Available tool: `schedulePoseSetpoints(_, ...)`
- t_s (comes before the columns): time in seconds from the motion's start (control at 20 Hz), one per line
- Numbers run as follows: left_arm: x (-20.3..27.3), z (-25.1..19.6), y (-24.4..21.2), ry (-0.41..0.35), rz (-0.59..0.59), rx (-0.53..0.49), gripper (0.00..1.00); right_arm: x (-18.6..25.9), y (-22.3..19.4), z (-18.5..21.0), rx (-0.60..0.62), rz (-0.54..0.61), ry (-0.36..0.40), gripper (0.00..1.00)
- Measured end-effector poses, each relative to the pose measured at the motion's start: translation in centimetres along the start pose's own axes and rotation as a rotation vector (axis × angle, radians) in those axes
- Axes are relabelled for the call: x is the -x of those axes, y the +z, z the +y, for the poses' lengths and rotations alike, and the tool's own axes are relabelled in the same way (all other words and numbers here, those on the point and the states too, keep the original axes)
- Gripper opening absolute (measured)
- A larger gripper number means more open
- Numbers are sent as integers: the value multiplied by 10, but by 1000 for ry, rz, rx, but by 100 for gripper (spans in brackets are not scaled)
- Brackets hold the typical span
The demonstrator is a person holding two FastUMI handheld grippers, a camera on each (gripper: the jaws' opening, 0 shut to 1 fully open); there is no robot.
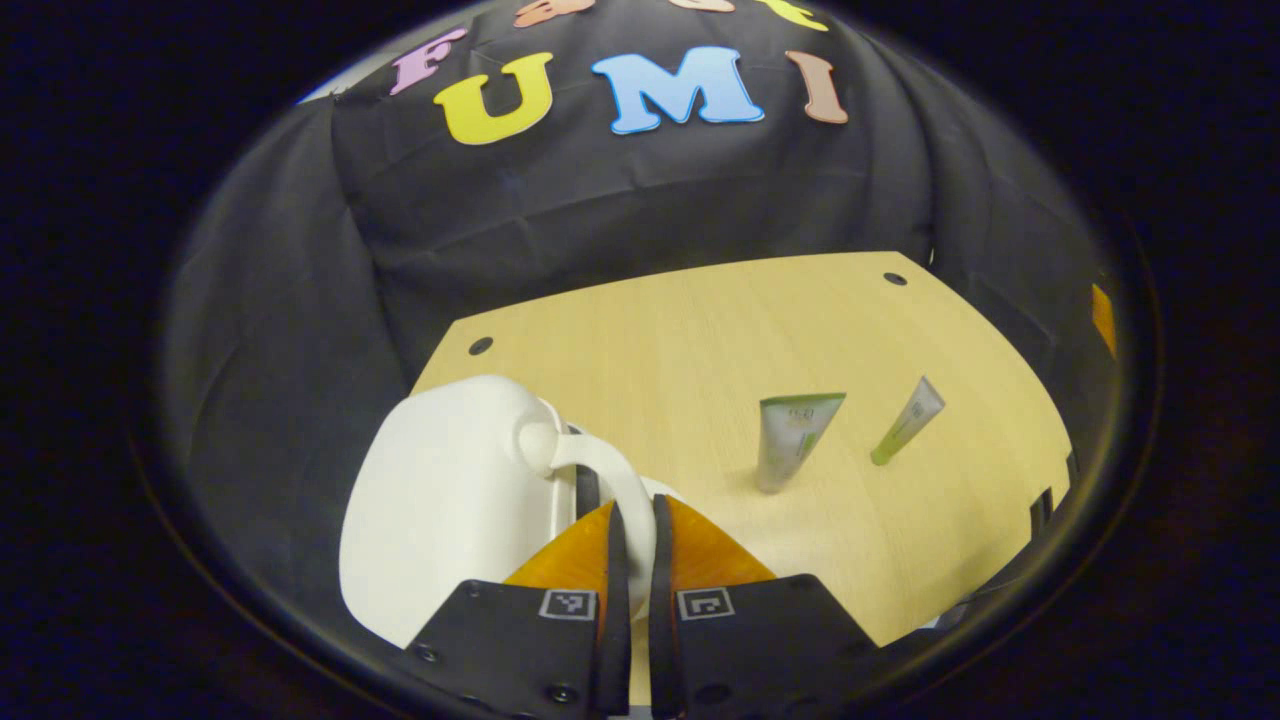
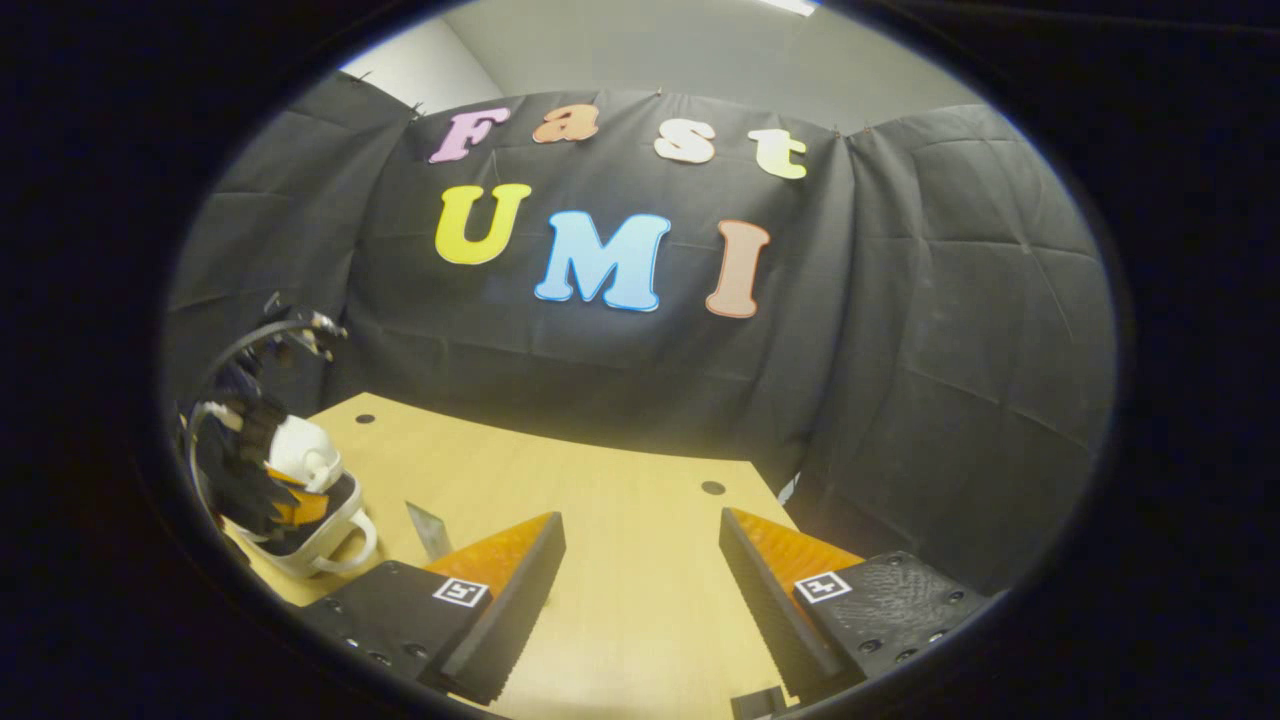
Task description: First open the suitcase, pack the skin care products into it, and then close the suitcase.
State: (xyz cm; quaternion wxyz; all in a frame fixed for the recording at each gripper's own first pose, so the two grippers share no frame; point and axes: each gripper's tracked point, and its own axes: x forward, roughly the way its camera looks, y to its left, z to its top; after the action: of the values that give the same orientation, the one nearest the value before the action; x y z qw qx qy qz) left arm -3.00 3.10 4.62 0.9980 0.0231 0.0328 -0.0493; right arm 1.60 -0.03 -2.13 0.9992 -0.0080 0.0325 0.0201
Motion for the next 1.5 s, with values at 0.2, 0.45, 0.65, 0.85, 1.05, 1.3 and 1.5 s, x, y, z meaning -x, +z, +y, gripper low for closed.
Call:
schedulePoseSetpoints(0.2,48,63,40,16,-30,-22,15,-2,-6,-5,-29,12,-17,94)
schedulePoseSetpoints(0.45,100,195,88,210,-113,-117,15,-1,-12,-13,-74,28,-46,94)
schedulePoseSetpoints(0.65,100,315,78,407,-64,-275,14,-2,-20,-17,-106,51,-66,94)
schedulePoseSetpoints(0.85,68,407,59,514,-9,-330,14,0,-27,-21,-132,73,-88,94)
schedulePoseSetpoints(1.05,61,473,27,647,75,-333,17,3,-30,-21,-121,86,-98,94)
schedulePoseSetpoints(1.3,53,413,38,508,-36,-290,48,-2,-34,-14,-121,105,-84,95)
schedulePoseSetpoints(1.5,8,246,45,83,-181,-195,53,-6,-35,-8,-105,116,-63,95)
